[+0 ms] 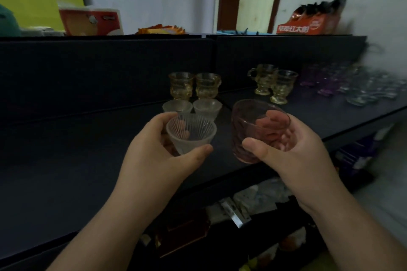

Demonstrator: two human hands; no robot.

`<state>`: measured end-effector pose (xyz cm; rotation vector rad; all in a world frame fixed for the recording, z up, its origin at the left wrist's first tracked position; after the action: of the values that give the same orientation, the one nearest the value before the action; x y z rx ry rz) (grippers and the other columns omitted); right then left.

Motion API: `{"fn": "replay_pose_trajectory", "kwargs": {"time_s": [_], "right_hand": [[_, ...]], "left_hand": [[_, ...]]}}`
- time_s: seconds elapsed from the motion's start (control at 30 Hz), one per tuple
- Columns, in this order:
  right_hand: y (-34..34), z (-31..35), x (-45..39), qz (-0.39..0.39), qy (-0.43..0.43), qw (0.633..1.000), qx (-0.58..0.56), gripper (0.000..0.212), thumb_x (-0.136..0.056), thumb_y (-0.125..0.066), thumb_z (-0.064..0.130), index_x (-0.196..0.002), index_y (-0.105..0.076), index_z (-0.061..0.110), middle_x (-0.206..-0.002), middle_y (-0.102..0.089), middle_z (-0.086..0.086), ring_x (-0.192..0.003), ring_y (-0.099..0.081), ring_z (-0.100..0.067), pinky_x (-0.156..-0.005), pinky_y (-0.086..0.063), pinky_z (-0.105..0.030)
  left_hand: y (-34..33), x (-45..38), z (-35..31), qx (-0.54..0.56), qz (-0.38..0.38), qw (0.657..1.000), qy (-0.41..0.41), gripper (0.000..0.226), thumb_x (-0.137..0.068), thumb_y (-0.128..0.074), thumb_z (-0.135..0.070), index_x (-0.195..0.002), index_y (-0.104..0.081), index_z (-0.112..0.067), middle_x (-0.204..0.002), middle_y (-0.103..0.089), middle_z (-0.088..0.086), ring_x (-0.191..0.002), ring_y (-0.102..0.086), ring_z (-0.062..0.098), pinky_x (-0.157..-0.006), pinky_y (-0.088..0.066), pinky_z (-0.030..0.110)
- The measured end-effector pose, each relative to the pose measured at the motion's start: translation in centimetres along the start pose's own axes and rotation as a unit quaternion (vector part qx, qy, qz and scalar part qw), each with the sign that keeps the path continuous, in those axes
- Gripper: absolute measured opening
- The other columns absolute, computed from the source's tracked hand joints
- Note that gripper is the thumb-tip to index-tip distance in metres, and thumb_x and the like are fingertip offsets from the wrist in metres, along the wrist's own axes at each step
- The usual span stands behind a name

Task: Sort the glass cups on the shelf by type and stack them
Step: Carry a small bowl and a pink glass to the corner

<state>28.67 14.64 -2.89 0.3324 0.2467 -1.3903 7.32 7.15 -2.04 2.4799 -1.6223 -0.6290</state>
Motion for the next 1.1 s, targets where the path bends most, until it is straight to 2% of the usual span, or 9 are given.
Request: {"fn": "replay_pose_trajectory", "kwargs": {"time_s": [0.2,0.33,0.4,0.57,0.67,0.83,0.93,1.0,1.1], "right_hand": [[7.6,-0.8,0.2,-0.047,0.012,0.999,-0.024,0.063,-0.049,-0.086,0.044,-0.107,-0.066,0.031,-0.098,-0.076,0.017,-0.088,-0.073,-0.001,-0.074,-0.054,-0.013],[14.2,-1.8,-0.6,-0.075,0.022,0.996,-0.04,0.06,-0.045,-0.092,0.051,-0.101,-0.072,0.042,-0.108,-0.076,0.009,-0.094,-0.074,-0.005,-0.076,-0.056,-0.016],[18.0,-2.6,-1.3,-0.098,0.024,0.994,-0.046,0.062,-0.047,-0.092,0.046,-0.104,-0.072,0.036,-0.11,-0.076,0.004,-0.095,-0.074,-0.008,-0.076,-0.056,-0.016],[26.9,-4.1,-3.9,-0.116,0.036,0.991,-0.057,0.082,-0.038,-0.095,0.063,-0.11,-0.071,0.034,-0.112,-0.076,0.004,-0.096,-0.074,-0.01,-0.077,-0.057,-0.018],[31.7,-5.3,-6.0,-0.116,0.029,0.991,-0.059,0.083,-0.036,-0.095,0.065,-0.11,-0.071,0.036,-0.114,-0.076,0.004,-0.099,-0.074,-0.012,-0.081,-0.057,-0.021],[38.0,-6.7,-8.9,-0.106,0.014,0.993,-0.043,0.089,-0.039,-0.095,0.065,-0.118,-0.068,0.034,-0.118,-0.075,0.005,-0.106,-0.073,-0.014,-0.093,-0.056,-0.033],[41.2,-8.1,-10.3,-0.1,0.009,0.994,-0.038,0.093,-0.043,-0.096,0.062,-0.125,-0.066,0.028,-0.122,-0.074,0.004,-0.113,-0.071,-0.017,-0.105,-0.05,-0.042],[42.9,-8.9,-11.3,-0.103,0.013,0.994,-0.041,0.093,-0.041,-0.095,0.063,-0.123,-0.067,0.029,-0.12,-0.075,0.004,-0.112,-0.071,-0.016,-0.102,-0.052,-0.039],[45.0,-10.0,-13.4,-0.105,0.019,0.993,-0.053,0.082,-0.038,-0.094,0.065,-0.113,-0.071,0.041,-0.115,-0.076,0.005,-0.103,-0.074,-0.013,-0.087,-0.058,-0.03]], "left_hand": [[-7.0,-0.4,-2.7,0.004,0.039,0.999,-0.029,0.071,-0.064,-0.087,-0.04,-0.127,-0.054,-0.043,-0.106,-0.07,-0.025,-0.097,-0.066,-0.008,-0.082,-0.054,0.02],[-13.1,-1.2,-4.9,0.022,0.063,0.997,-0.027,0.073,-0.06,-0.084,-0.041,-0.127,-0.053,-0.042,-0.107,-0.07,-0.024,-0.099,-0.066,-0.007,-0.087,-0.053,0.024],[-16.7,-1.9,-6.1,0.033,0.076,0.996,-0.024,0.073,-0.061,-0.085,-0.039,-0.127,-0.053,-0.041,-0.107,-0.069,-0.025,-0.098,-0.066,-0.007,-0.085,-0.053,0.023],[-25.7,-3.6,-9.3,0.033,0.11,0.993,-0.016,0.06,-0.064,-0.085,-0.037,-0.113,-0.054,-0.05,-0.107,-0.069,-0.026,-0.097,-0.066,-0.009,-0.087,-0.051,0.023],[-30.6,-4.4,-10.7,0.032,0.1,0.994,-0.017,0.07,-0.062,-0.085,-0.039,-0.125,-0.055,-0.044,-0.108,-0.07,-0.024,-0.1,-0.066,-0.005,-0.091,-0.052,0.028],[-37.7,-5.8,-12.4,0.045,0.108,0.993,-0.005,0.059,-0.065,-0.087,-0.031,-0.108,-0.053,-0.049,-0.102,-0.066,-0.036,-0.093,-0.065,-0.012,-0.077,-0.05,0.014],[-41.3,-7.2,-13.3,0.045,0.112,0.993,-0.01,0.066,-0.065,-0.088,-0.033,-0.116,-0.05,-0.051,-0.104,-0.066,-0.036,-0.094,-0.063,-0.014,-0.075,-0.049,0.011],[-43.6,-8.3,-13.9,0.046,0.121,0.991,-0.019,0.073,-0.064,-0.089,-0.033,-0.123,-0.05,-0.049,-0.105,-0.066,-0.035,-0.096,-0.064,-0.013,-0.079,-0.05,0.014],[-46.9,-9.9,-14.8,0.042,0.129,0.99,-0.029,0.074,-0.061,-0.087,-0.033,-0.124,-0.051,-0.048,-0.106,-0.067,-0.034,-0.097,-0.066,-0.01,-0.085,-0.052,0.021]]}}
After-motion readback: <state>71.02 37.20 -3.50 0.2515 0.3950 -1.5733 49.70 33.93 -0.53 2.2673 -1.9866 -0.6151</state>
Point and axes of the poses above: each hand's wrist, its own x-axis away from the middle knuckle, its own y-axis out of the back of the hand, z = x × y, the point moved 1 cm from there along -x, towards the middle knuckle
